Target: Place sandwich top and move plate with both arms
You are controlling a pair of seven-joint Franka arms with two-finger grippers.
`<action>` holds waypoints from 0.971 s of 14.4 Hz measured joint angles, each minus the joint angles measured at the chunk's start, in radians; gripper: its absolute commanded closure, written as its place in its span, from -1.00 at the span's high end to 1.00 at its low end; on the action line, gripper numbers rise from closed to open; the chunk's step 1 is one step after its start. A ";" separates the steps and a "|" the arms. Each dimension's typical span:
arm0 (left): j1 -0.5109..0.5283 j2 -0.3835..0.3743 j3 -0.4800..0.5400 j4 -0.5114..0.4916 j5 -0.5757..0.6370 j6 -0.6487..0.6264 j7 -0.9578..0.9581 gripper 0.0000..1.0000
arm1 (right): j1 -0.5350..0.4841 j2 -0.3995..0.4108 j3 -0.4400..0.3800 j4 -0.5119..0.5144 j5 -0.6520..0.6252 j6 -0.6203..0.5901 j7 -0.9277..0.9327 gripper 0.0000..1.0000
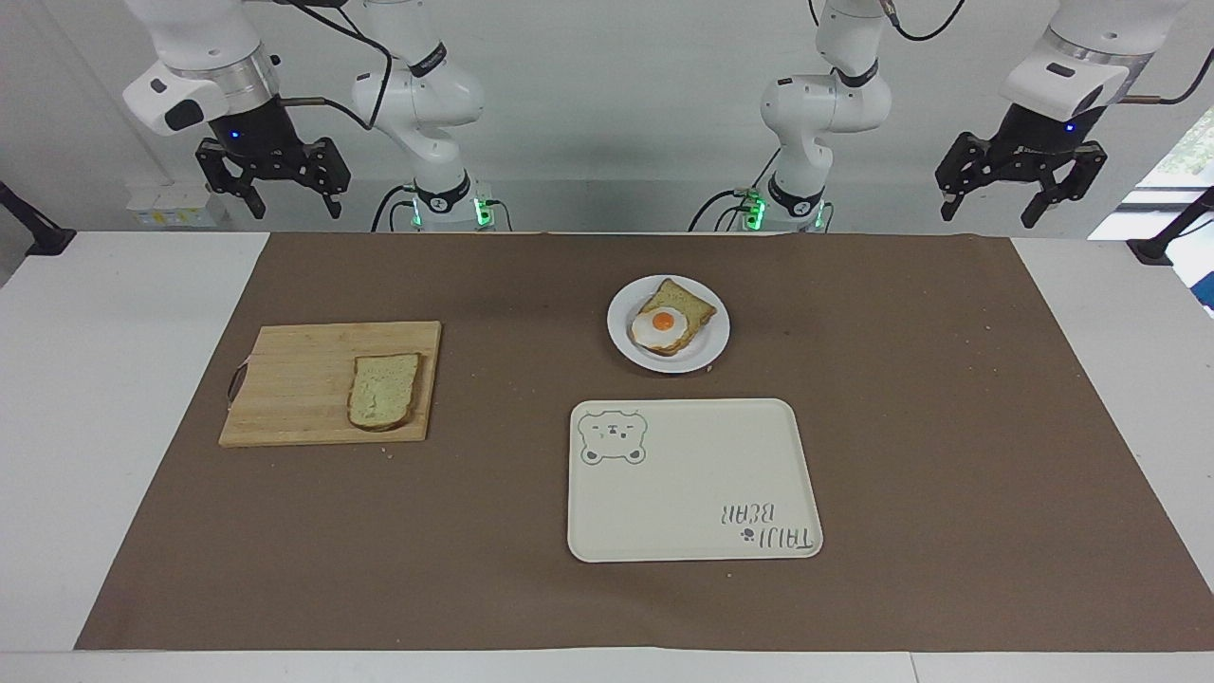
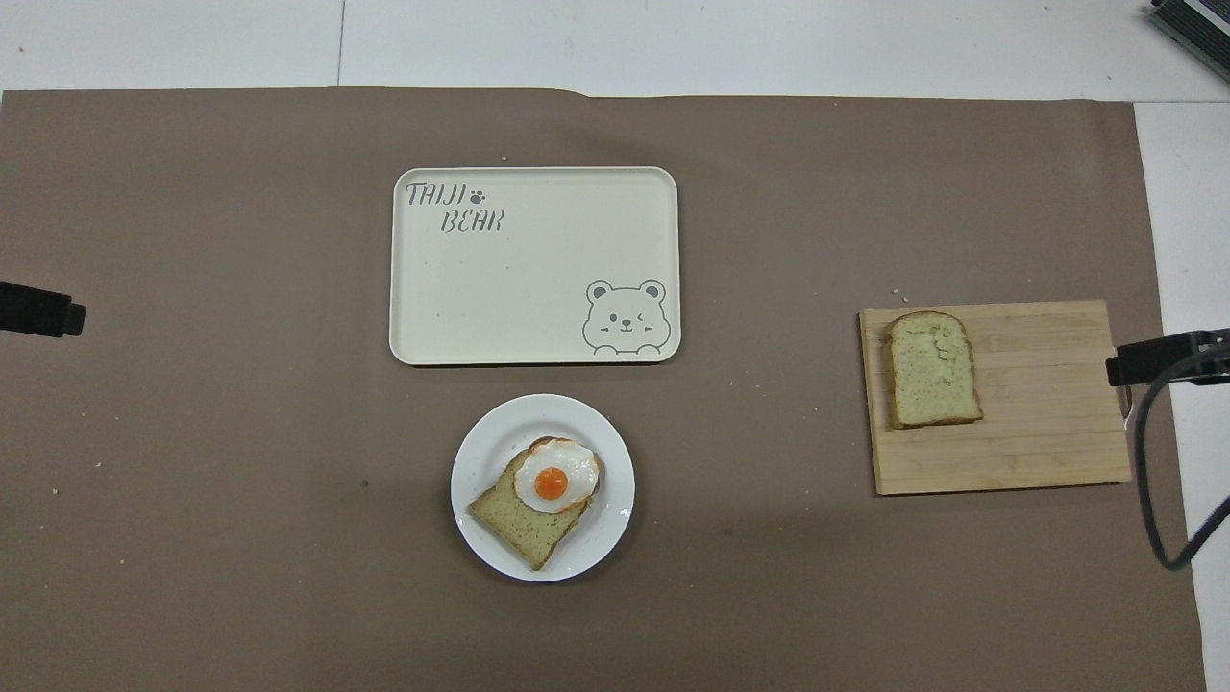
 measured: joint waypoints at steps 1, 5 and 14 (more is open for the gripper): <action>0.000 0.000 0.000 0.000 0.000 0.000 0.000 1.00 | 0.000 0.000 0.000 -0.001 0.000 0.000 0.000 1.00; 0.000 0.000 0.000 0.000 0.000 0.000 0.000 1.00 | 0.000 0.000 0.000 -0.003 0.000 0.000 0.000 1.00; 0.000 0.000 0.000 0.000 0.000 0.000 0.000 1.00 | -0.002 -0.002 -0.002 -0.018 0.000 0.000 0.000 1.00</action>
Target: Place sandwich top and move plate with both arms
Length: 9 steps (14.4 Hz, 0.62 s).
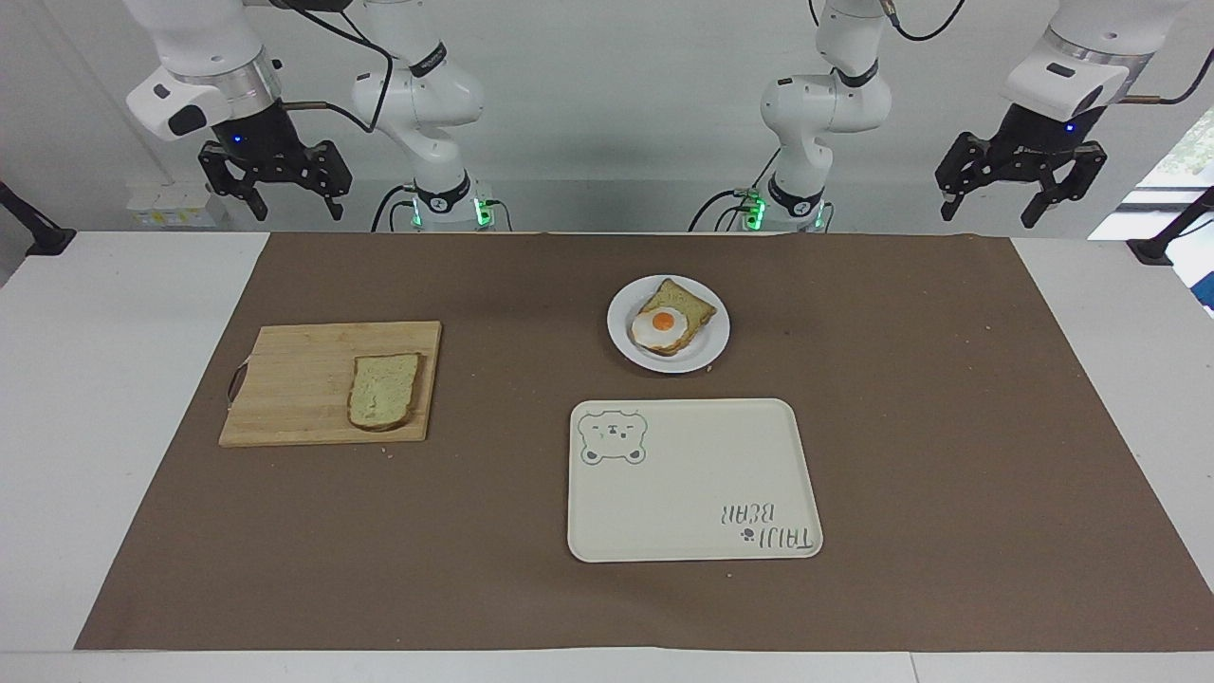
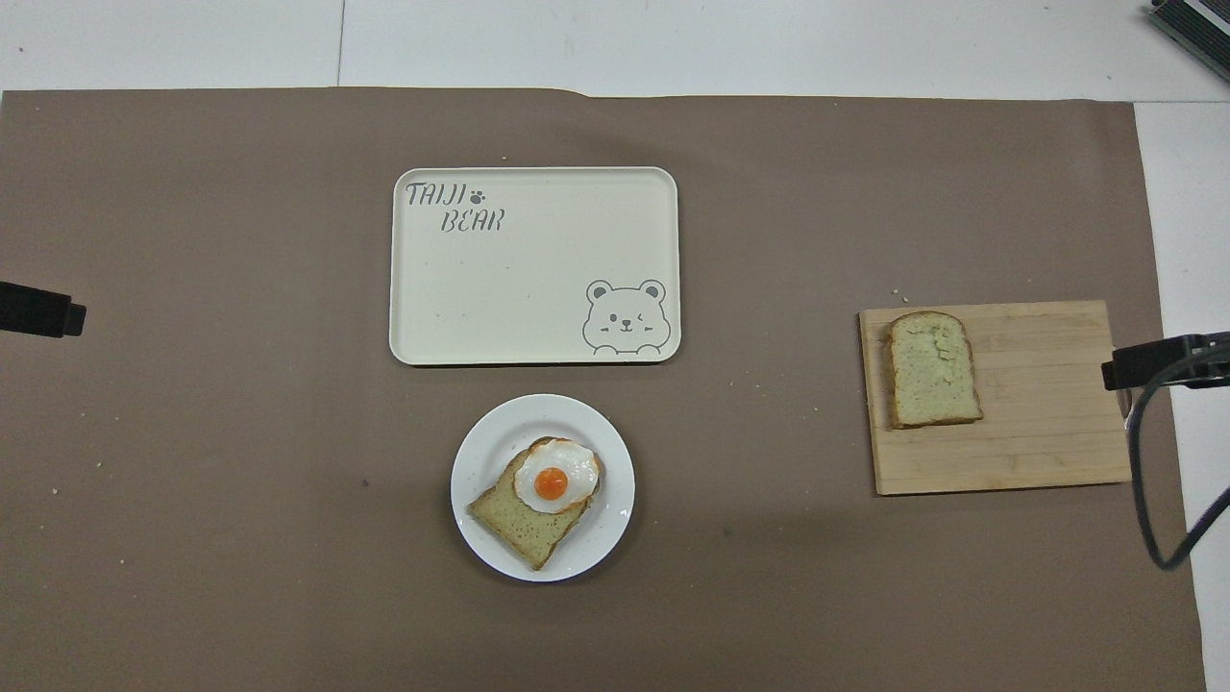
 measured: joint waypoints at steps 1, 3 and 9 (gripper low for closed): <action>0.000 0.000 0.000 0.000 0.000 0.000 0.000 1.00 | -0.001 0.000 -0.002 -0.007 0.000 0.008 -0.003 1.00; 0.000 0.000 0.000 0.000 0.000 0.000 0.000 1.00 | -0.005 0.000 -0.005 -0.032 0.000 0.056 -0.015 1.00; 0.000 0.000 0.000 0.000 0.000 0.000 0.000 1.00 | -0.016 0.002 -0.009 -0.143 0.023 0.183 -0.043 1.00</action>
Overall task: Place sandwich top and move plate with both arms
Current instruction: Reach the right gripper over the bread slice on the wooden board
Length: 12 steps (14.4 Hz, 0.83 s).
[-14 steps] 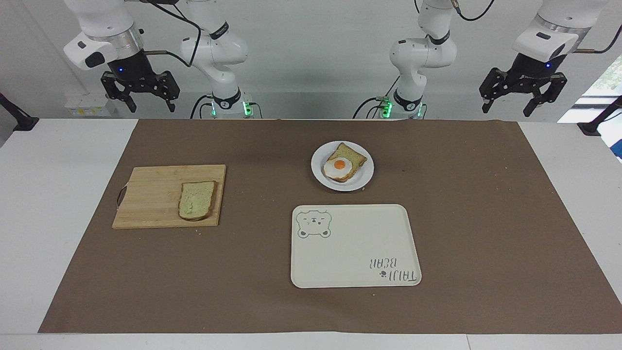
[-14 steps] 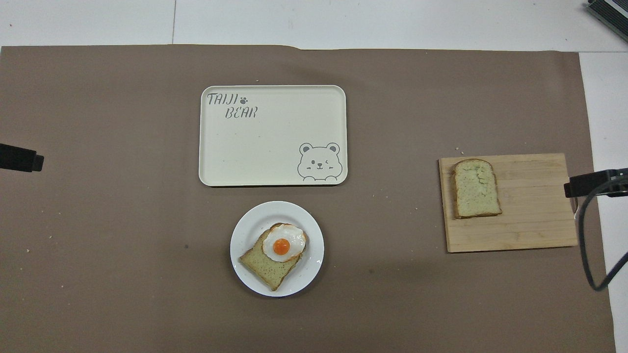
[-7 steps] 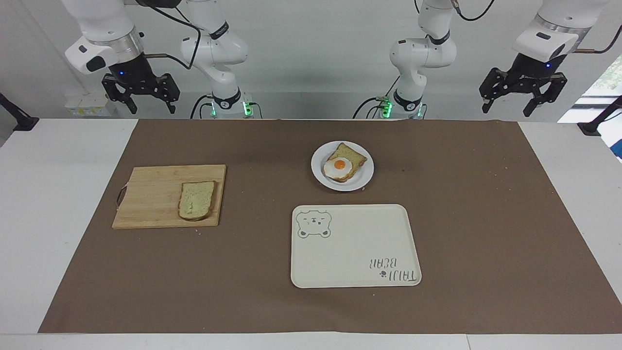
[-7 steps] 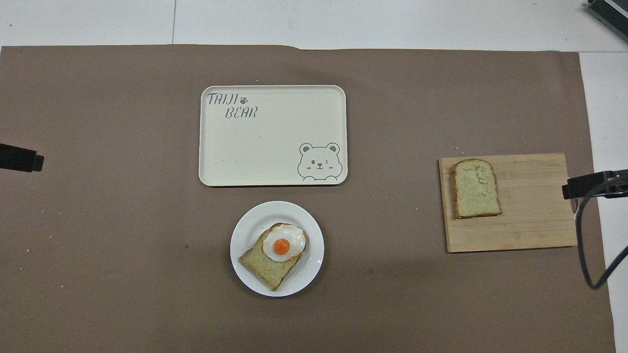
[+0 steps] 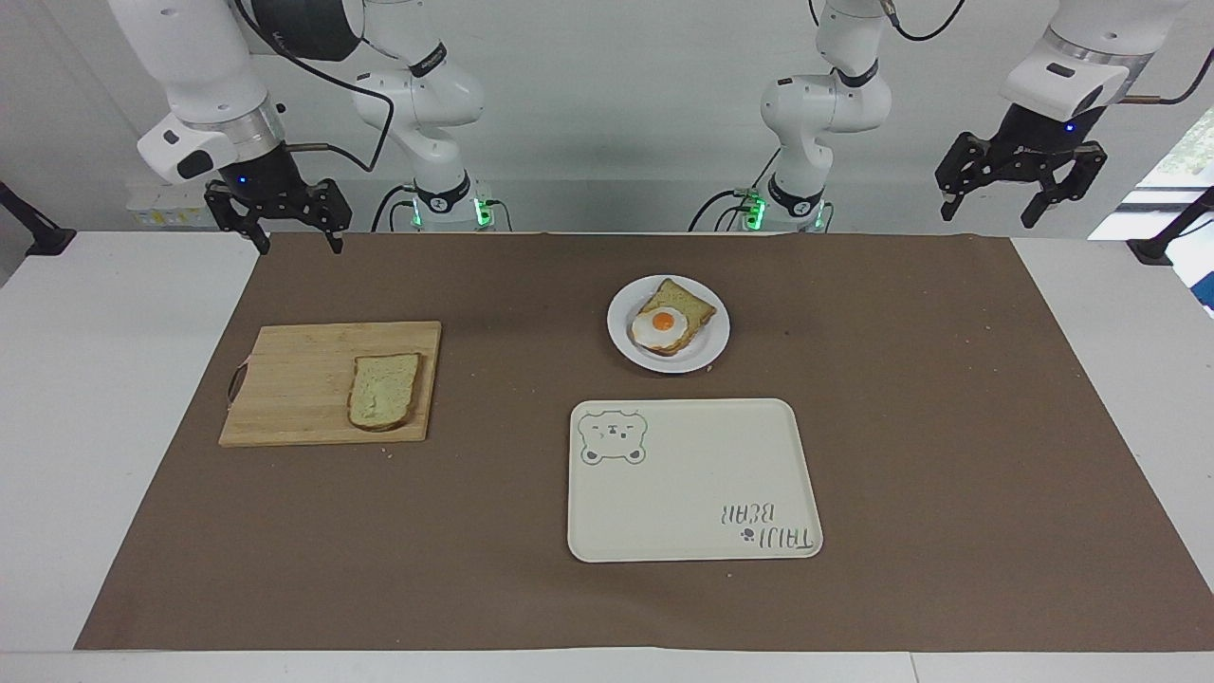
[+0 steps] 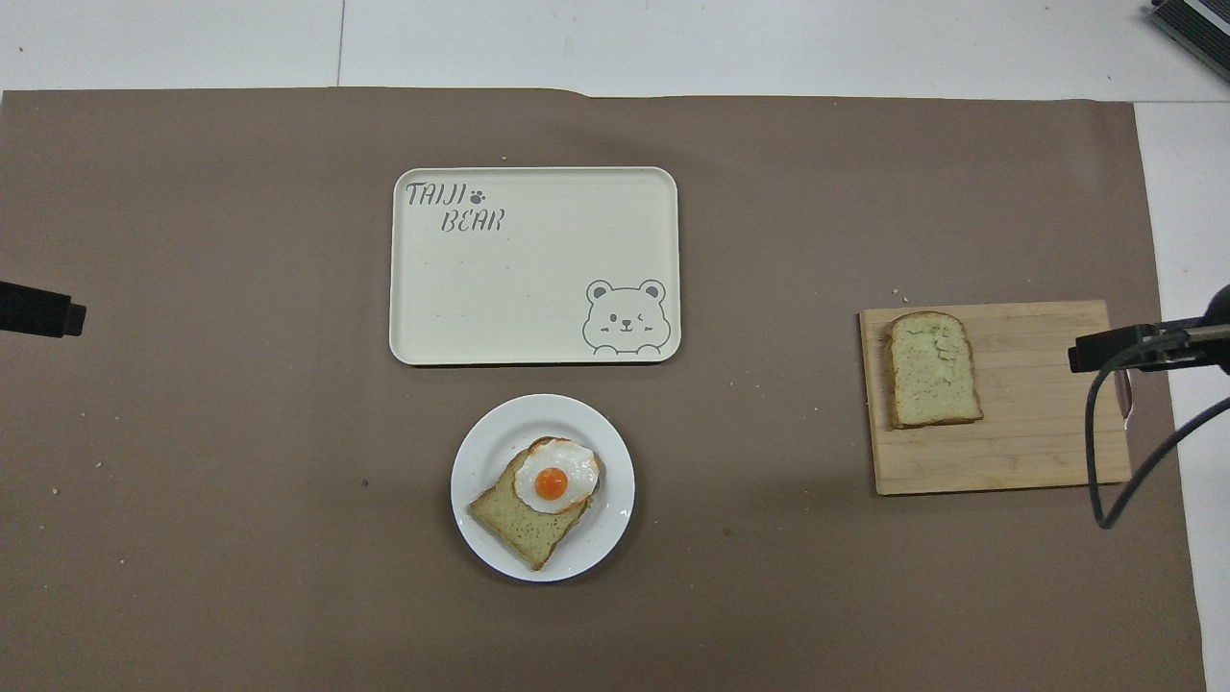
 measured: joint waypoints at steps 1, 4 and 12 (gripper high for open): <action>0.000 0.000 0.000 0.000 0.000 0.000 0.000 1.00 | -0.013 0.002 -0.001 -0.021 0.021 0.022 -0.017 1.00; 0.000 0.000 0.000 0.000 0.000 0.000 0.000 1.00 | -0.049 0.024 -0.002 -0.077 0.053 0.106 -0.065 1.00; 0.000 0.000 0.000 0.000 0.000 0.000 0.000 1.00 | -0.087 0.231 -0.003 -0.102 0.135 0.352 -0.173 1.00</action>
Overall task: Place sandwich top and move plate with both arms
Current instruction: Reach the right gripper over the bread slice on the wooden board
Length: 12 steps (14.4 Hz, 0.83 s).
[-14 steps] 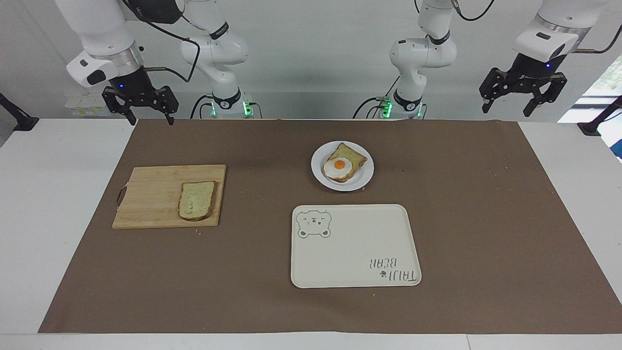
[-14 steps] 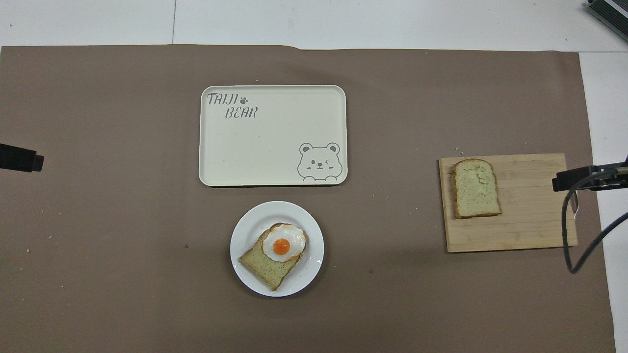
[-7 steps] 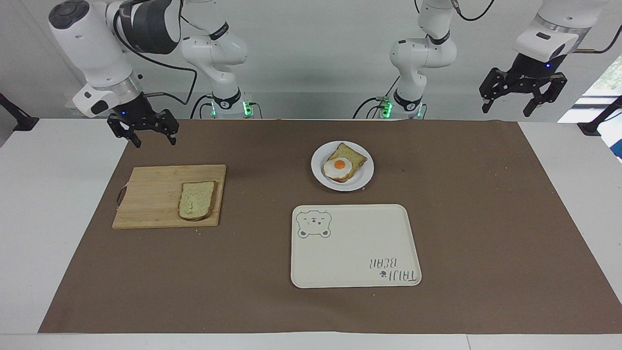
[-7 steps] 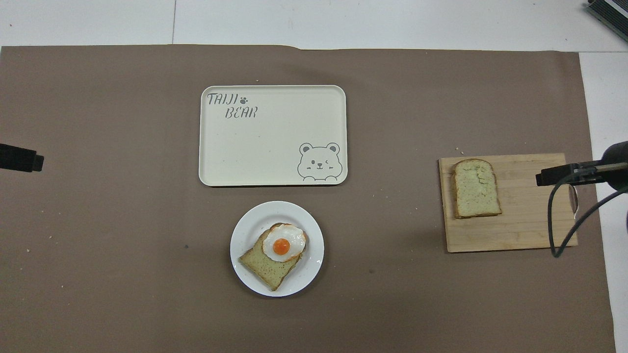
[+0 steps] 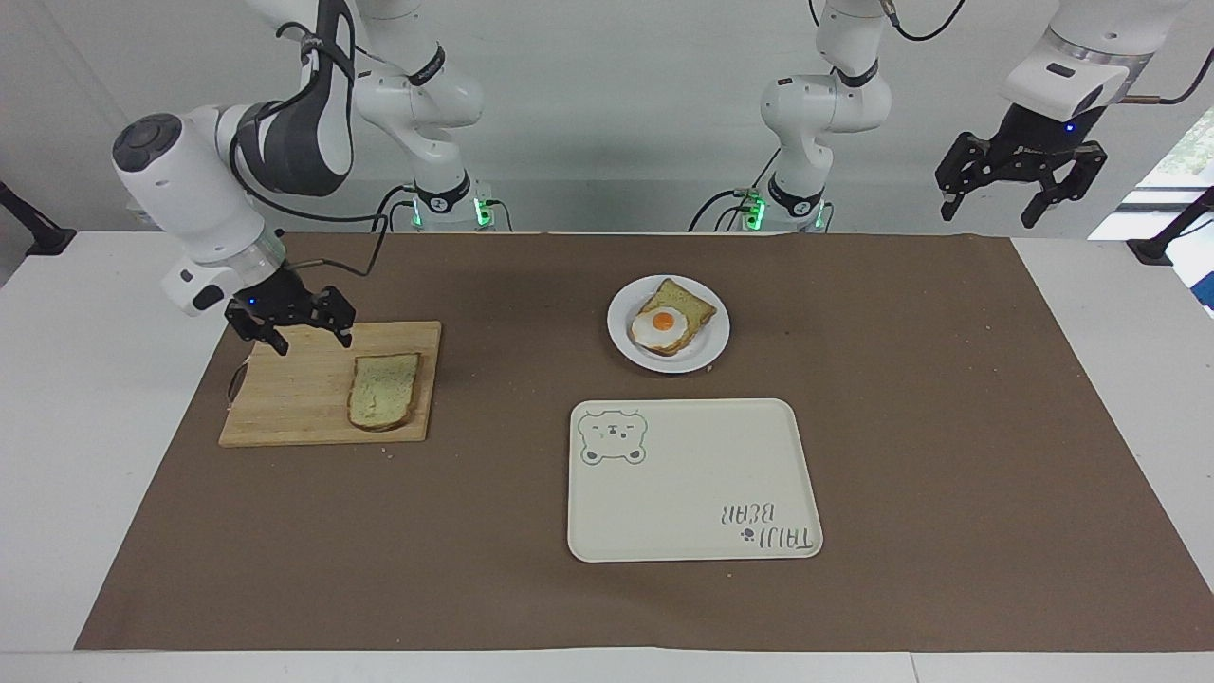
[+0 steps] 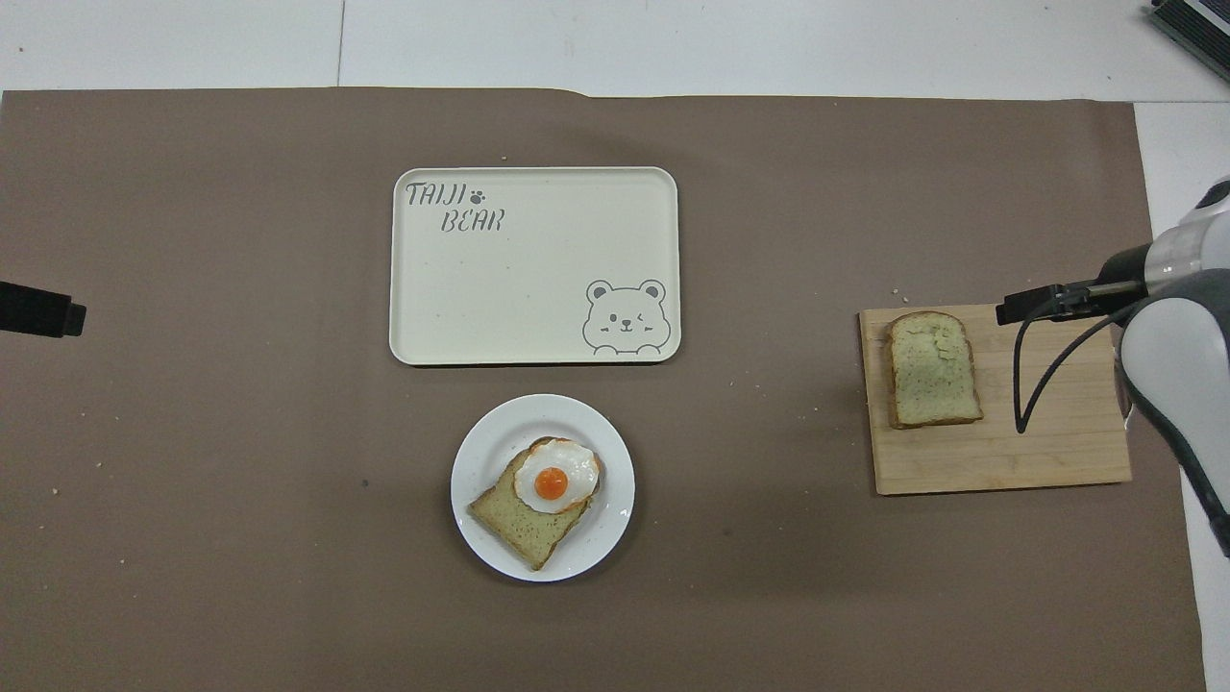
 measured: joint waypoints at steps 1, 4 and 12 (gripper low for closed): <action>0.000 0.000 0.000 0.000 0.000 0.000 0.000 1.00 | -0.003 0.026 0.000 -0.001 0.001 0.027 -0.012 1.00; 0.000 0.000 0.000 0.000 0.000 0.000 0.000 1.00 | -0.003 0.094 0.000 -0.010 0.004 0.103 -0.027 1.00; 0.000 0.000 0.000 0.000 0.000 0.000 0.000 1.00 | -0.019 0.175 0.000 -0.066 0.079 0.169 -0.048 1.00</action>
